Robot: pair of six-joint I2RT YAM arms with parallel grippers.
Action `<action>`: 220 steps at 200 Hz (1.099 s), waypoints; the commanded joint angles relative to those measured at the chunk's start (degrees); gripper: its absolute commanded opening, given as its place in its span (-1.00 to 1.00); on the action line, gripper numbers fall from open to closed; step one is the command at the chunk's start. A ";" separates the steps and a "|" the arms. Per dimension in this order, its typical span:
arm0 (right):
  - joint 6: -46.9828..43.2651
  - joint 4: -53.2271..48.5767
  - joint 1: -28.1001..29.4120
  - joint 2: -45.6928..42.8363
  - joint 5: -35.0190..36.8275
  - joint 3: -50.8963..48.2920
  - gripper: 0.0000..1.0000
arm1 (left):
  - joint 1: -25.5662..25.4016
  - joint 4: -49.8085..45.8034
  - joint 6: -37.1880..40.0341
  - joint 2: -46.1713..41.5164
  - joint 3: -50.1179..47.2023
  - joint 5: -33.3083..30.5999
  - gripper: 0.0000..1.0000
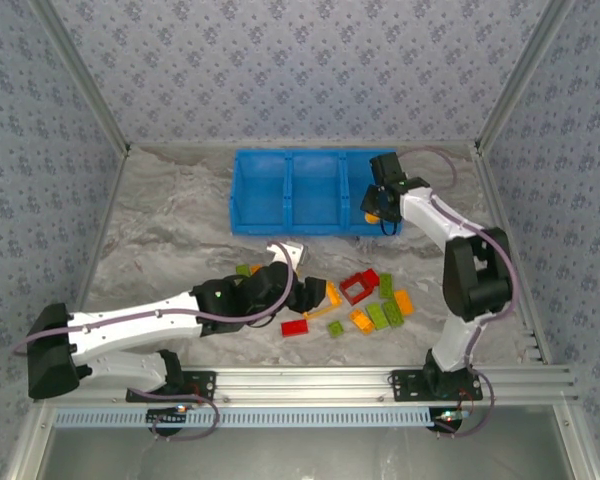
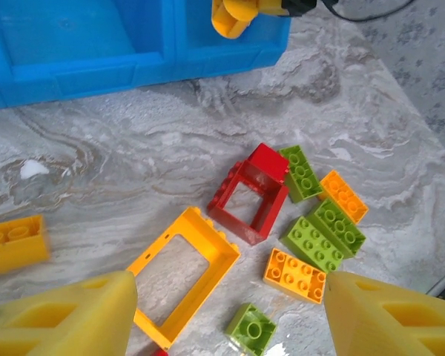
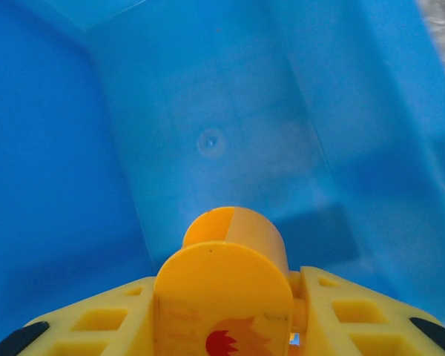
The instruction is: Sort the legos into containers by color
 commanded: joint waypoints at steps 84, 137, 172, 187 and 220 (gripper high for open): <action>-2.52 -7.48 -1.01 -1.34 -1.03 5.85 0.42 | -2.05 -8.72 4.59 14.13 8.68 4.99 0.27; -2.35 -10.56 0.90 -24.31 2.58 -6.09 0.34 | 1.83 -12.72 12.14 24.04 18.81 14.32 0.12; -1.20 -15.29 4.88 -42.39 1.56 -19.14 0.29 | 4.46 -20.51 16.15 27.22 23.22 14.16 0.04; -0.81 -16.73 7.61 -48.73 -1.74 -23.55 0.29 | 5.96 -23.86 19.03 27.87 23.92 14.51 -0.04; 3.45 -19.91 13.87 -58.00 -6.71 -30.79 0.31 | 11.20 -27.26 25.35 28.53 22.32 21.72 -0.01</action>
